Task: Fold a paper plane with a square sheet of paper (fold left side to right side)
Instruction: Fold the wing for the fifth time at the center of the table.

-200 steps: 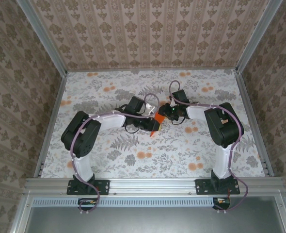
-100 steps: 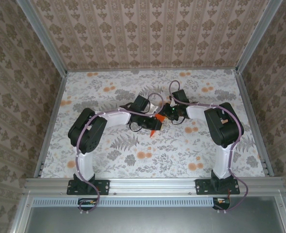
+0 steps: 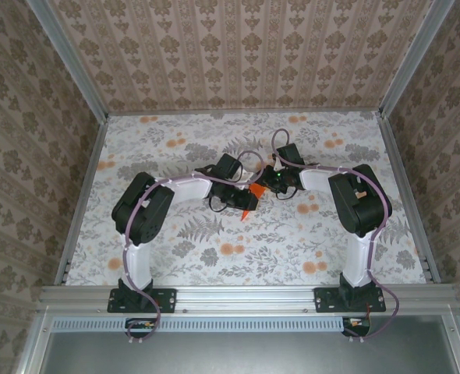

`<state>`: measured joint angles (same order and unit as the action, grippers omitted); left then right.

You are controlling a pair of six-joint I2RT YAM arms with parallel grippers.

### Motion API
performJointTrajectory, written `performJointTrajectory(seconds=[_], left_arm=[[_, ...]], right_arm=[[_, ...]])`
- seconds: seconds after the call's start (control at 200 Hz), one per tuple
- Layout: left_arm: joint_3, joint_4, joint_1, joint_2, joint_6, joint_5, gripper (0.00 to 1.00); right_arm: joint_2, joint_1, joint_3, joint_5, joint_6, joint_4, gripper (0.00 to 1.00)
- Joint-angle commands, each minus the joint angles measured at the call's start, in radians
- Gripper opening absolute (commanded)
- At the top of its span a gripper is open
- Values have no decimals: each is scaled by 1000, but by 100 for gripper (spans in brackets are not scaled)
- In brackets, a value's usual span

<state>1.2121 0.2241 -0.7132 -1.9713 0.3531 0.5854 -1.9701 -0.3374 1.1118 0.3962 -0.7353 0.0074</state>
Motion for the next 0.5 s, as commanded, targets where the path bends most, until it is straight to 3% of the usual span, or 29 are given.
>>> performJointTrajectory(seconds=[0.0, 0.495], left_arm=[[24, 37, -2, -22, -28, -22, 27], [-1, 65, -2, -40, -18, -50, 26]], right_arm=[[-62, -1, -13, -48, 19, -106, 36], [-61, 0, -9, -51, 23, -113, 36]])
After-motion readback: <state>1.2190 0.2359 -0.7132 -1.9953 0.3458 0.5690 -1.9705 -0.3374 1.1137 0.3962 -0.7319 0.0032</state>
